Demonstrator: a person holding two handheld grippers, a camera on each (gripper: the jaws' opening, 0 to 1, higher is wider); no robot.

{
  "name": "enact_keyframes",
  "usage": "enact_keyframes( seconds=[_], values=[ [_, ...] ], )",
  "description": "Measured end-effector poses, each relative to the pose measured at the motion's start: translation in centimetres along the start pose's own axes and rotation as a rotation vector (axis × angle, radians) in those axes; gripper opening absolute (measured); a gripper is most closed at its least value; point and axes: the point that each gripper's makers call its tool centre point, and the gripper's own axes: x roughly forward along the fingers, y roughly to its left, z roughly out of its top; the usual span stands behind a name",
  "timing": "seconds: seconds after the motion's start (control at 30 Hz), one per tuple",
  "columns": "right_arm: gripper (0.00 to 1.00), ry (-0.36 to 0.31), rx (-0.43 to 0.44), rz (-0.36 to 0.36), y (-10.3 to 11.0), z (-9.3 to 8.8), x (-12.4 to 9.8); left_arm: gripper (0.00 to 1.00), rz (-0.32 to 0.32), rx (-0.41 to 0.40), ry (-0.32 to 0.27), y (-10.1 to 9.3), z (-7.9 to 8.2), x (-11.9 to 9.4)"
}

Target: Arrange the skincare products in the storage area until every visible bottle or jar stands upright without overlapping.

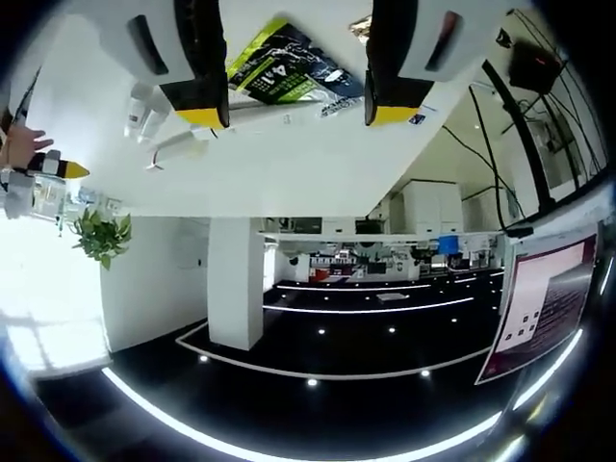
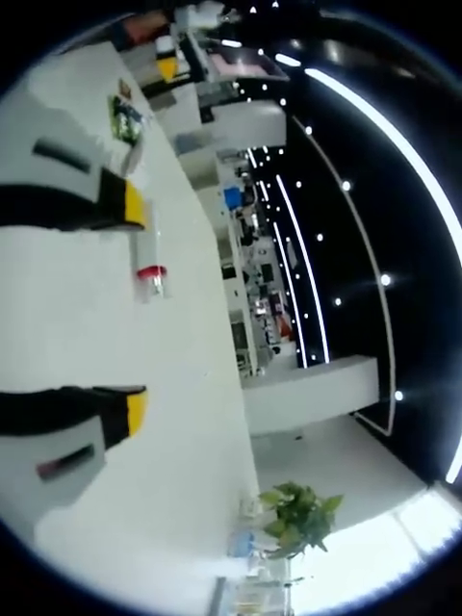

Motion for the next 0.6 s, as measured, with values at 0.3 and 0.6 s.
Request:
enact_keyframes(
  seconds=[0.3, 0.6],
  values=[
    [0.63, -0.007, 0.001, -0.021, -0.5, -0.2, -0.4, 0.6, -0.023, 0.04, 0.017, 0.3, 0.4, 0.3],
    [0.63, -0.018, -0.016, -0.057, -1.6, -0.3, -1.5, 0.61, -0.05, 0.058, 0.032, 0.2, 0.9, 1.6]
  ],
)
